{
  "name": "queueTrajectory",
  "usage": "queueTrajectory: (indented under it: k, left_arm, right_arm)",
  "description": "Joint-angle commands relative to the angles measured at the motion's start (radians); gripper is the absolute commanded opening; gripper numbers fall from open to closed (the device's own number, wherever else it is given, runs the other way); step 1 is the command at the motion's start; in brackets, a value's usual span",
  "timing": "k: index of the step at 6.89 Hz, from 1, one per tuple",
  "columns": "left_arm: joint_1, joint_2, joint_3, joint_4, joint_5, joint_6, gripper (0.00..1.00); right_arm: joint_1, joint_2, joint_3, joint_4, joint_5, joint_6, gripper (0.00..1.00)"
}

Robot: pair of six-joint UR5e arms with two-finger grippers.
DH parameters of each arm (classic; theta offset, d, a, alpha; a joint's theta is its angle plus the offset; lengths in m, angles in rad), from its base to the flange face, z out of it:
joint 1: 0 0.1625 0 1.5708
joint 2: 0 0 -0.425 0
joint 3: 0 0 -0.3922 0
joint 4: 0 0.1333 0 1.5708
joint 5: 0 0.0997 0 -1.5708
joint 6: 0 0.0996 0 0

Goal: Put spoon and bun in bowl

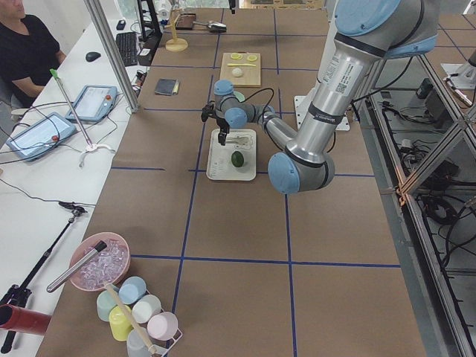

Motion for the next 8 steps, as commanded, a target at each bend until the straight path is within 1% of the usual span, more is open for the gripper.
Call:
queueTrajectory:
  k: [1,2,7,8]
  left_arm:
    - [0.004,-0.002,0.004,0.000,0.000,0.001,0.62]
    - [0.004,-0.002,0.004,0.000,0.000,0.001,0.57]
    - [0.011,-0.002,0.009,0.002,0.000,0.001,0.56]
    - [0.011,-0.002,0.011,0.000,0.000,0.001,0.52]
  right_arm:
    - [0.000,0.000,-0.003,0.000,0.000,-0.001,1.00]
    - [0.000,0.000,-0.003,0.000,0.000,-0.001,1.00]
    - [0.000,0.000,-0.008,0.000,0.000,-0.001,1.00]
    - [0.000,0.000,-0.010,0.000,0.000,-0.001,1.00]
